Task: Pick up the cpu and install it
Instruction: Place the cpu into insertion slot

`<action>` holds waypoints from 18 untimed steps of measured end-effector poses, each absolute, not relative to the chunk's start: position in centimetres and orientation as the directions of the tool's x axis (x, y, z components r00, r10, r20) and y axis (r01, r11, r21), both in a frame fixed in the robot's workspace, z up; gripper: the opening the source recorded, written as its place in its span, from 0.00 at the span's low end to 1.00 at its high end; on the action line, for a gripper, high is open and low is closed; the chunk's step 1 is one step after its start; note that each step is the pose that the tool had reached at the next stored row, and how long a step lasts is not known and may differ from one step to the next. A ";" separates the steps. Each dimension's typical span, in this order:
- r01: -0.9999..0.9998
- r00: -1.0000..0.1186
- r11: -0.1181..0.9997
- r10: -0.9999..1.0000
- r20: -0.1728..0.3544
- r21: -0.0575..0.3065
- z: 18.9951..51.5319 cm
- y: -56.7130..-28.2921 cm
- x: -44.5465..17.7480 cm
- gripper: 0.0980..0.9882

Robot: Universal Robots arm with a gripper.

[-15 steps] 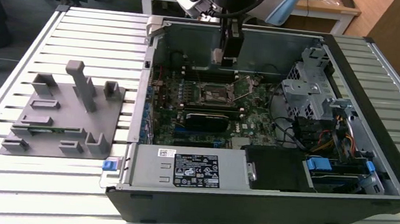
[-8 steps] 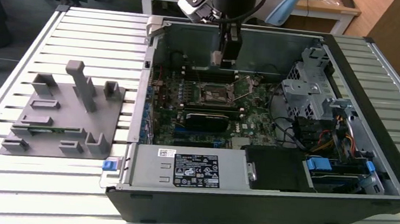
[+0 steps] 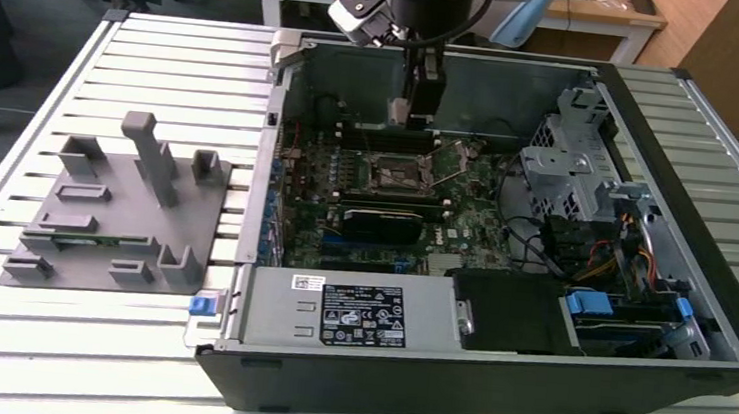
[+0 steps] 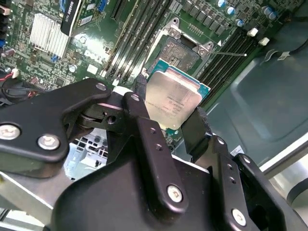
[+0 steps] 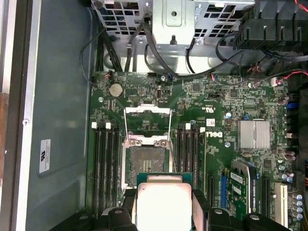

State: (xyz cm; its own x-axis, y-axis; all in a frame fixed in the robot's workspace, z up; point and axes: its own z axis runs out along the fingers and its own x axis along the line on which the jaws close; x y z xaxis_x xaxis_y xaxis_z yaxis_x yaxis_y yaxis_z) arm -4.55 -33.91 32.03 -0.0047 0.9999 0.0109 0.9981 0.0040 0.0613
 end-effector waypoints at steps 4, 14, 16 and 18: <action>0.998 -0.005 0.005 1.000 -0.006 0.061 31.9 -33.9 -4.6 0.50; 0.998 -0.005 0.005 1.000 -0.014 0.060 30.7 -33.3 -4.0 0.50; 0.998 -0.005 0.006 1.000 -0.014 0.060 30.4 -33.0 -4.0 0.50; 0.998 -0.005 0.006 1.000 -0.014 0.060 30.0 -32.8 -4.0 0.50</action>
State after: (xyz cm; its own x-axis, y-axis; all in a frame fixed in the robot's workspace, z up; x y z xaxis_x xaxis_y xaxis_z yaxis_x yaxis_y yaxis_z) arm -4.00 -32.85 30.00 -0.0047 0.9999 -0.0138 0.9982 0.0055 0.0602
